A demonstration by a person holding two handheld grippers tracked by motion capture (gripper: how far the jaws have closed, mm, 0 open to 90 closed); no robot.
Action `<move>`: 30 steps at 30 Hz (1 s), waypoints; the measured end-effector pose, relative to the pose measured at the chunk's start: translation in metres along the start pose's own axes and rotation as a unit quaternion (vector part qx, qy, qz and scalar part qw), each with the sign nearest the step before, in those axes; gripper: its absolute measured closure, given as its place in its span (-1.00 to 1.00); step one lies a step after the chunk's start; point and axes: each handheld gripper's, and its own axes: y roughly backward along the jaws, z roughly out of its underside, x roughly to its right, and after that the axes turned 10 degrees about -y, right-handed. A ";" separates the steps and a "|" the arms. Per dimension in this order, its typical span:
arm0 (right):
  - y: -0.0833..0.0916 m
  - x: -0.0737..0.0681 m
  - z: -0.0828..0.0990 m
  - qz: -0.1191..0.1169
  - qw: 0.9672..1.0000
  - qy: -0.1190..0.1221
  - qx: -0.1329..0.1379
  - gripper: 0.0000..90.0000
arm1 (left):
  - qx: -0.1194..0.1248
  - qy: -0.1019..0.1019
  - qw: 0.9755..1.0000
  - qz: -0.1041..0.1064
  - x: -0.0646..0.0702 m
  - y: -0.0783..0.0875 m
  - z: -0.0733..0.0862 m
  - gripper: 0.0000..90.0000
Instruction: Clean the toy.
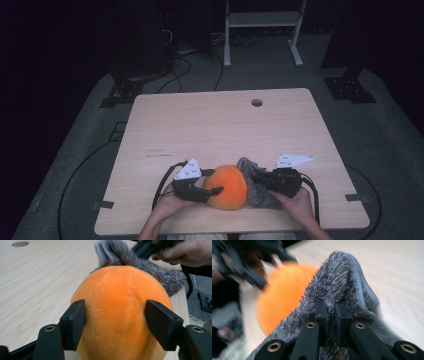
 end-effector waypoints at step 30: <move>-0.006 -0.012 -0.003 -0.006 0.998 0.053 0.018 0.83 | 0.020 0.011 0.998 -0.060 0.002 -0.010 -0.008 -0.29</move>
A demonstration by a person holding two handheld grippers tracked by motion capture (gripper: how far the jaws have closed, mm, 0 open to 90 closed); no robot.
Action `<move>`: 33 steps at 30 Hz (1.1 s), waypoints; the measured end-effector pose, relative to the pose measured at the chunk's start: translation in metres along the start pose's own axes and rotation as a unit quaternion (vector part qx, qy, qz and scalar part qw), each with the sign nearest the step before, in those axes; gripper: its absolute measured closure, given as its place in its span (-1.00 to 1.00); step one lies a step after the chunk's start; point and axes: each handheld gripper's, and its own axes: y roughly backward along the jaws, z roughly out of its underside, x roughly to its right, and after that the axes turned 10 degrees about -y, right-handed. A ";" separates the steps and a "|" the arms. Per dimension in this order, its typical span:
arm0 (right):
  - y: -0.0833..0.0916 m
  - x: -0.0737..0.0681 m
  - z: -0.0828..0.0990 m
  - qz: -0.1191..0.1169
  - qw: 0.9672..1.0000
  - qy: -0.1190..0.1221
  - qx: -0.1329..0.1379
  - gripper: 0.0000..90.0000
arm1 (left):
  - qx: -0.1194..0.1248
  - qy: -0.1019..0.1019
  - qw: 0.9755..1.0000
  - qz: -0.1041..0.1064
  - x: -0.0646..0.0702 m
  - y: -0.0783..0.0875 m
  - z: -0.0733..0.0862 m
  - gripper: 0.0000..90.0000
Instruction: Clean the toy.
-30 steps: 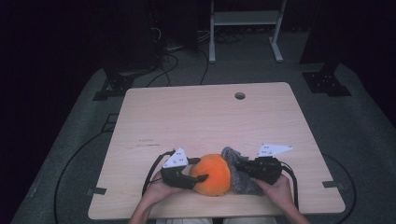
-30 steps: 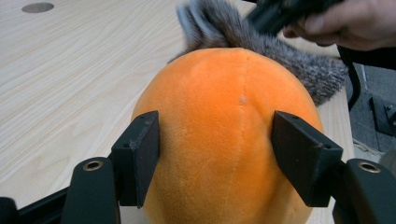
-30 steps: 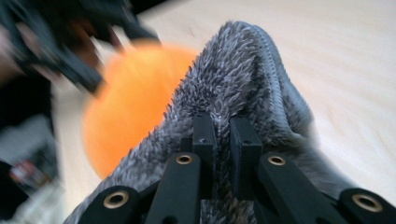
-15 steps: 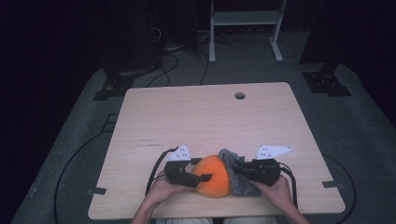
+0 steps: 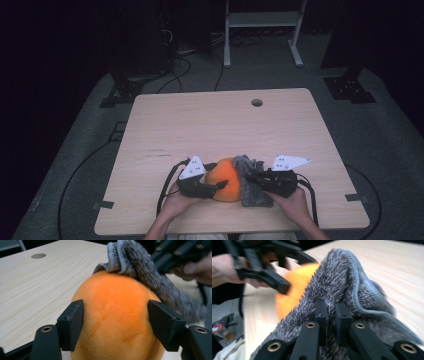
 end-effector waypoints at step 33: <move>0.009 0.010 0.010 0.023 0.999 0.008 -0.030 0.83 | 0.002 -0.023 0.999 0.045 0.004 0.005 0.006 -0.38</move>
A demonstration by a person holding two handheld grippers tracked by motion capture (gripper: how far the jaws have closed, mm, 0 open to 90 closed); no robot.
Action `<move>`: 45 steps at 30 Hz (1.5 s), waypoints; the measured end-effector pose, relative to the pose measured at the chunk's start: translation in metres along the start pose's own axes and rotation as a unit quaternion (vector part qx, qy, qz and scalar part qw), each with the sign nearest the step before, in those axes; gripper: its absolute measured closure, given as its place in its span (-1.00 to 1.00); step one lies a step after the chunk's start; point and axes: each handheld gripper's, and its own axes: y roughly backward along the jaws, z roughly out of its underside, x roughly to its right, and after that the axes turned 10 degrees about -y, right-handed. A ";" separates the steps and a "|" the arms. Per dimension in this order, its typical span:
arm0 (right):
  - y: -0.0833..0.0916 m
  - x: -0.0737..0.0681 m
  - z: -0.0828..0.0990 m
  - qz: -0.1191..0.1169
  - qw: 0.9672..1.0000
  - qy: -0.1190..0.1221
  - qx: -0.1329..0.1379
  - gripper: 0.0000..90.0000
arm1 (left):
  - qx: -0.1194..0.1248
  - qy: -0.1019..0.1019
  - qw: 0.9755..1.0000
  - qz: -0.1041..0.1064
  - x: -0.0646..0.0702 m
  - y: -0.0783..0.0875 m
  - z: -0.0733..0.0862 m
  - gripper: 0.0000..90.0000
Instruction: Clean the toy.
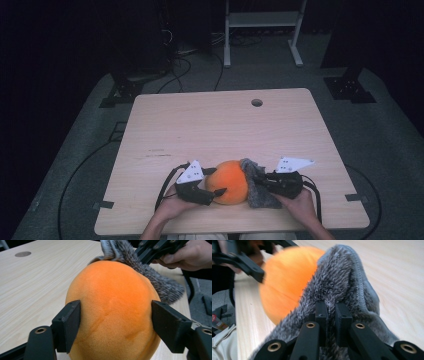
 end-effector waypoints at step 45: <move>0.020 -0.007 -0.017 -0.038 0.998 -0.031 0.047 0.82 | 0.000 -0.063 0.998 0.002 0.013 -0.012 -0.014 -0.17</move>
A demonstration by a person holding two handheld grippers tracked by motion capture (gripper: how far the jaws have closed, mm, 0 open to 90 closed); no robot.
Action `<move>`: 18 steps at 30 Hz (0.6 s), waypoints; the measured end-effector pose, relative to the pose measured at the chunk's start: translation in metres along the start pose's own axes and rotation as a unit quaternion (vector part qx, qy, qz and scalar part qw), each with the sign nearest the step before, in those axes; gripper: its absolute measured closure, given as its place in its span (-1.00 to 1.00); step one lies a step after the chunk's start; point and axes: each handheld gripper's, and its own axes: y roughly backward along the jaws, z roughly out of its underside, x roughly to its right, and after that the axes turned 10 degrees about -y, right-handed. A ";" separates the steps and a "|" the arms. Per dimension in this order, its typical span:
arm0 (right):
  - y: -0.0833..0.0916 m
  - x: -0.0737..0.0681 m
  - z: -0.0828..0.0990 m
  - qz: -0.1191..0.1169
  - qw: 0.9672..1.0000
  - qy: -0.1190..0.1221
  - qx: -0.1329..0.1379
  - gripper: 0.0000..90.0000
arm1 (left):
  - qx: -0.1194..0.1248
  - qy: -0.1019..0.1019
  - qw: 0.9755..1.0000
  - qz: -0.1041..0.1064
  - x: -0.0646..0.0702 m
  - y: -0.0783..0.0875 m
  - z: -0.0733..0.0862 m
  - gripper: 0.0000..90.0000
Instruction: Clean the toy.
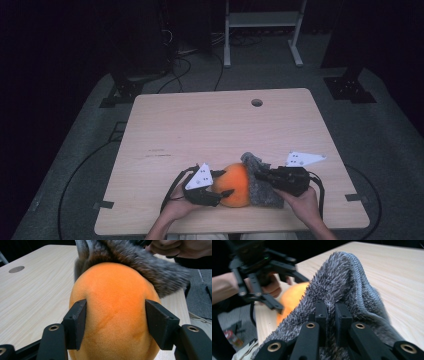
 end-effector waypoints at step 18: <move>-0.010 -0.002 0.003 0.023 1.000 0.010 -0.012 0.83 | -0.008 0.006 1.000 -0.010 0.001 -0.002 -0.003 -0.12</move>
